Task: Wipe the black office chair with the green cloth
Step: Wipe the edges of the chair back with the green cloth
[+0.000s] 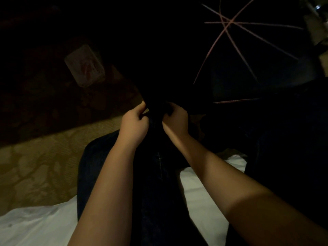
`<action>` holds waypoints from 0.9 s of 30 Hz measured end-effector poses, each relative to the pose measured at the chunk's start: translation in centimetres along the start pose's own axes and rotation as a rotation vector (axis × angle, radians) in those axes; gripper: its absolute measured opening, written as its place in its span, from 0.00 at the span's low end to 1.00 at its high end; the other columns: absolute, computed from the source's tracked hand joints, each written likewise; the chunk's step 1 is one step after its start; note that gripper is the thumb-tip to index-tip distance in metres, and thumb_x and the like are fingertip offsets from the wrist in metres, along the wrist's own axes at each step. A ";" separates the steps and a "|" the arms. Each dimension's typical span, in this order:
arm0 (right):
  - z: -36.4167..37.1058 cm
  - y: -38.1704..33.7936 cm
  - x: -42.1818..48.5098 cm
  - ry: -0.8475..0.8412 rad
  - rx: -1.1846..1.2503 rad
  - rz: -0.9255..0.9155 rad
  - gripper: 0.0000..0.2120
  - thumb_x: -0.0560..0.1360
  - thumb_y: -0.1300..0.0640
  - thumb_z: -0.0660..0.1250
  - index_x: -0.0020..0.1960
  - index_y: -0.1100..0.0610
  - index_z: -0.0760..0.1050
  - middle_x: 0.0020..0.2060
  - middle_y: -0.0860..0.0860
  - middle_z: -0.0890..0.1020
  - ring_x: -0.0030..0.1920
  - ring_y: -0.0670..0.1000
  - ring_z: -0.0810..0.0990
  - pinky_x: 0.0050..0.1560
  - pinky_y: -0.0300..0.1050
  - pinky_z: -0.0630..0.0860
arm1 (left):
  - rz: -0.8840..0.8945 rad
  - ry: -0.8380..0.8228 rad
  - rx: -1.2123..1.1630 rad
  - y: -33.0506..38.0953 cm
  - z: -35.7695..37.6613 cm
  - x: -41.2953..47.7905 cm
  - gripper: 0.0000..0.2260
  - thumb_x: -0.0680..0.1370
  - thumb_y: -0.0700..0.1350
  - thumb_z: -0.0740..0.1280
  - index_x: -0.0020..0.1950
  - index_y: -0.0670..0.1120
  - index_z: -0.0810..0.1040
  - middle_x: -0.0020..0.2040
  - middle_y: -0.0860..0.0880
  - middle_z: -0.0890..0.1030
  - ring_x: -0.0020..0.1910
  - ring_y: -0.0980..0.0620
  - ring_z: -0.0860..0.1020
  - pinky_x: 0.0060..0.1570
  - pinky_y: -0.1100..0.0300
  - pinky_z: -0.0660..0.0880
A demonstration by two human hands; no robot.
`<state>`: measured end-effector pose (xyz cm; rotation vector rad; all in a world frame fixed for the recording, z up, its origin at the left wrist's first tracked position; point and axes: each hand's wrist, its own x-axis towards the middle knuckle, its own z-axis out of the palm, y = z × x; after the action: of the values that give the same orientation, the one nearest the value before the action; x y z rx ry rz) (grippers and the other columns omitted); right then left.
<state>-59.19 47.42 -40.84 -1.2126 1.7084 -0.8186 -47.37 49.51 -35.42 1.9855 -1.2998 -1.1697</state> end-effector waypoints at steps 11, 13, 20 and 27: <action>-3.5 -4.3 -1.9 -0.012 0.065 -0.206 0.16 0.74 0.67 0.62 0.58 0.59 0.81 0.51 0.55 0.84 0.54 0.54 0.81 0.56 0.47 0.77 | -0.058 0.015 -0.021 0.5 0.4 -0.3 0.26 0.80 0.34 0.57 0.76 0.54 0.65 0.58 0.56 0.72 0.23 0.62 0.75 0.22 0.67 0.69; -3.6 -4.2 -2.0 -0.018 0.040 -0.207 0.17 0.74 0.68 0.62 0.60 0.59 0.80 0.52 0.55 0.84 0.55 0.54 0.81 0.55 0.40 0.75 | -0.063 0.013 -0.006 0.6 0.5 -0.4 0.26 0.80 0.34 0.57 0.76 0.54 0.64 0.61 0.54 0.73 0.22 0.62 0.73 0.22 0.66 0.68; -2.8 -2.9 -1.9 0.012 0.129 -0.195 0.13 0.76 0.65 0.63 0.58 0.60 0.79 0.51 0.54 0.83 0.54 0.50 0.80 0.50 0.30 0.71 | -0.055 -0.003 0.033 0.8 0.4 -0.4 0.26 0.80 0.36 0.58 0.76 0.54 0.64 0.59 0.50 0.79 0.26 0.58 0.72 0.25 0.64 0.67; -1.1 -0.9 -0.3 0.086 0.161 -0.104 0.13 0.75 0.66 0.65 0.58 0.63 0.79 0.51 0.57 0.83 0.53 0.53 0.81 0.52 0.38 0.74 | -0.041 -0.001 0.050 0.2 0.4 0.0 0.25 0.81 0.36 0.58 0.76 0.53 0.65 0.51 0.55 0.79 0.21 0.62 0.72 0.21 0.67 0.67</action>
<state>-59.76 47.46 -39.53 -1.1785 1.6235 -1.0638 -47.75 49.42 -35.48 2.0565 -1.3070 -1.1684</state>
